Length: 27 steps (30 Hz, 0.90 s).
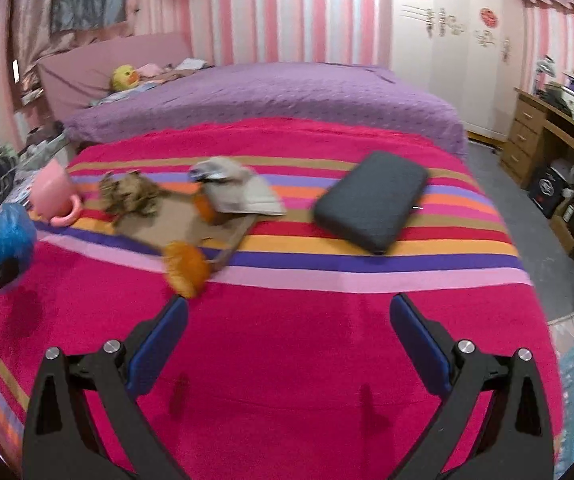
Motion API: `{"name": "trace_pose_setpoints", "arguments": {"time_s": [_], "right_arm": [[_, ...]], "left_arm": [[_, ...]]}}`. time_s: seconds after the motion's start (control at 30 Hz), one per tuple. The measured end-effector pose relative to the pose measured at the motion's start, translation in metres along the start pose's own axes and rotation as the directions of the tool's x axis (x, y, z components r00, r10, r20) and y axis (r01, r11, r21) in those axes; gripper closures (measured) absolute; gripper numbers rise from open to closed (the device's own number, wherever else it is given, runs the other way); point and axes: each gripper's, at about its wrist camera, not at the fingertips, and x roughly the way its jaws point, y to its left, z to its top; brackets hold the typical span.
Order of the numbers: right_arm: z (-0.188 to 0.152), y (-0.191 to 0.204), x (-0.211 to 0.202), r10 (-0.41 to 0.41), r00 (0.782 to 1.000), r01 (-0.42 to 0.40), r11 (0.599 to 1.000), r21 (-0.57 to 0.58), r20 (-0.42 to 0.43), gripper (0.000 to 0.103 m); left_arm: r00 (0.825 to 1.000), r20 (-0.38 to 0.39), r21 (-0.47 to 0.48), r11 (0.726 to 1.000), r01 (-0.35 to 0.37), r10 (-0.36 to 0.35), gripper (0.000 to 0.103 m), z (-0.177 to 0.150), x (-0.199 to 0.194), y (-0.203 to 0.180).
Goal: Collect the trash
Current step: 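Grasp the round brown bun with the right tool, then carry blue bag and bun over the basket and open both tools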
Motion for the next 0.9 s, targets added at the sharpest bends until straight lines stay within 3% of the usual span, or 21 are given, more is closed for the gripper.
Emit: {"name": "trace_pose_setpoints", "arguments": {"time_s": [0.23,0.3,0.43,0.53,0.73,0.9], "right_arm": [[0.008,0.037,0.026,0.021,0.999,-0.024,0.996,-0.082,-0.047,0.010],[0.014,0.040,0.035,0.048,0.997,-0.053,0.996,-0.073,-0.066,0.032],[0.016,0.045,0.057,0.082,0.989,-0.091,0.994,-0.067,-0.124,0.056],[0.015,0.039,0.051,0.108,0.989,-0.113,0.993,-0.040,-0.102,0.074],[0.003,0.021,0.020,0.095,0.995,-0.097,0.994,-0.050,-0.044,0.077],[0.002,-0.014,-0.016,0.072,0.997,-0.072,0.997,-0.032,0.015,0.077]], "left_arm": [[0.997,-0.060,-0.054,0.998,-0.045,0.042,0.080,0.003,0.024,0.026],[0.997,-0.066,-0.059,0.997,-0.051,0.048,0.080,0.006,0.027,0.028],[0.998,-0.052,-0.063,0.997,-0.043,0.039,0.080,0.008,0.023,0.028],[0.998,-0.034,-0.039,0.998,-0.048,0.047,0.080,0.009,0.017,0.022],[0.999,-0.041,-0.062,0.998,-0.010,0.008,0.080,0.009,0.010,0.014],[1.000,0.006,-0.032,0.999,0.016,-0.016,0.080,0.014,-0.007,-0.012]]}}
